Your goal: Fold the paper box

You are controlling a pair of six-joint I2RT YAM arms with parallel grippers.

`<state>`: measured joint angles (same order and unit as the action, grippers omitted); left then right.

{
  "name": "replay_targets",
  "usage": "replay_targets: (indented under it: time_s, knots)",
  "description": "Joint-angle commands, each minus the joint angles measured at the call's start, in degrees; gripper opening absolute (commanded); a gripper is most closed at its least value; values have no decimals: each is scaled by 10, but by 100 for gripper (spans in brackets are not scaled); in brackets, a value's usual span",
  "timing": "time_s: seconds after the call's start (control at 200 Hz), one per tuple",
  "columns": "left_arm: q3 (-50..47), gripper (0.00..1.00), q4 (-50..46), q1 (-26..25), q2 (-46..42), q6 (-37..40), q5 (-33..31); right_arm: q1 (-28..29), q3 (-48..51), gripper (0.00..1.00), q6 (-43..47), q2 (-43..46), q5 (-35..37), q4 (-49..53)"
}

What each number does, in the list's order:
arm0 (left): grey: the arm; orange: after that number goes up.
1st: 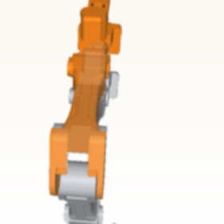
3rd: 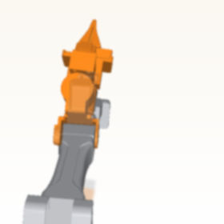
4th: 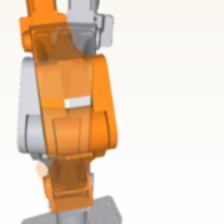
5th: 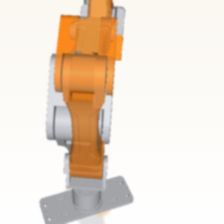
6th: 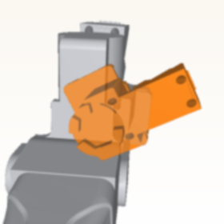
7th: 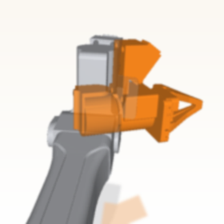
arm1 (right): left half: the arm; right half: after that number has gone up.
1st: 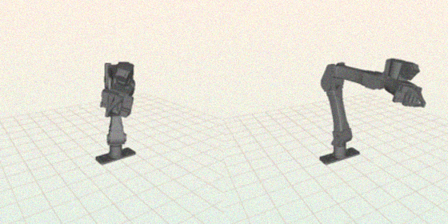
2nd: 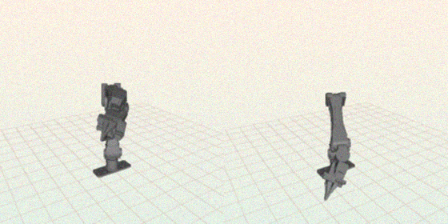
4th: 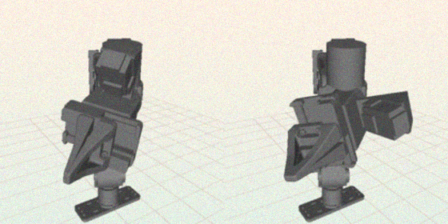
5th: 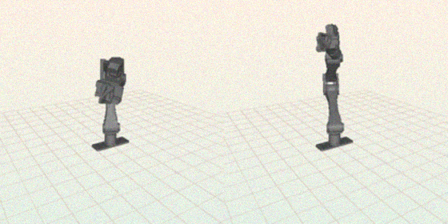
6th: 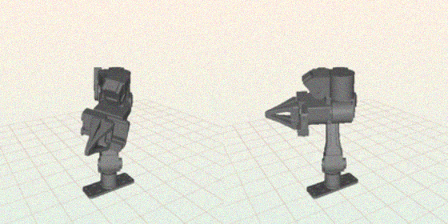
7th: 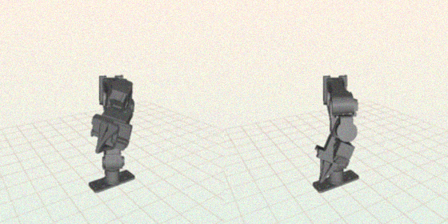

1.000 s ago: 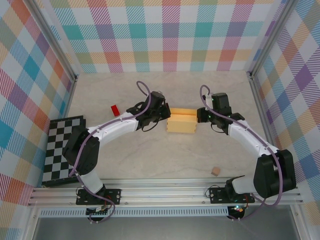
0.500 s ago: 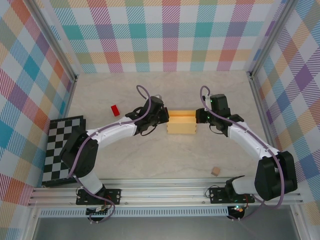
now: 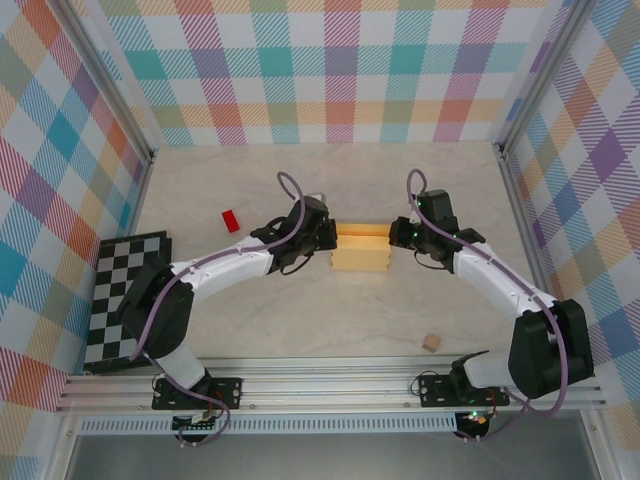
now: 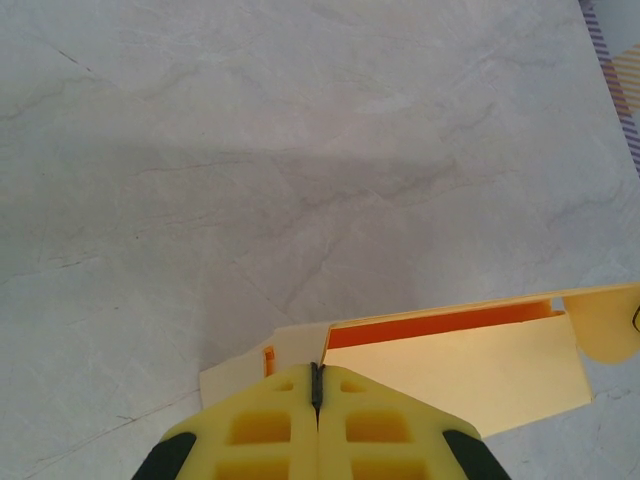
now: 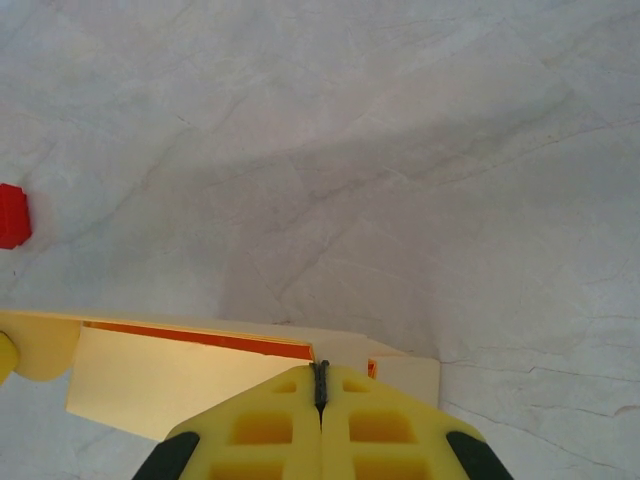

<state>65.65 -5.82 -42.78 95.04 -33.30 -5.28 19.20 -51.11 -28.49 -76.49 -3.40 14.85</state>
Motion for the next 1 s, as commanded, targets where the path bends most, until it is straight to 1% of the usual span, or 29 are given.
replay_targets:
  time_s: [0.0, 0.115, 0.215, 0.34, 0.49, 0.58, 0.74, 0.89, 0.995]
  knots:
    - [-22, 0, -30, -5, -13, 13, -17, 7, 38, 0, -46, 11, 26, 19]
    - [-28, 0, -27, -5, -17, 32, -13, 15, 73, 0, -41, 29, 41, -9]
    - [-24, 0, -37, -5, -17, 51, -10, 20, 84, 0, -24, 32, 54, -6]
    - [-31, 0, -36, -5, -17, 53, -6, 21, 97, 0, -20, 34, 56, -9]
    - [-65, 0, -5, -13, -22, 52, -6, 27, 112, 0, -22, 44, 65, -16]
    - [-84, 0, 8, -19, -26, 41, -6, 28, 118, 0, -20, 49, 71, -14]
    - [-104, 0, 20, -25, -21, -3, 1, 32, 133, 0, -22, 54, 78, -16]
    - [-132, 0, 35, -32, -24, -9, -13, 39, 147, 0, -24, 61, 88, -21]
    - [-155, 0, 49, -32, -31, -17, -9, 43, 155, 0, -24, 64, 94, -23]
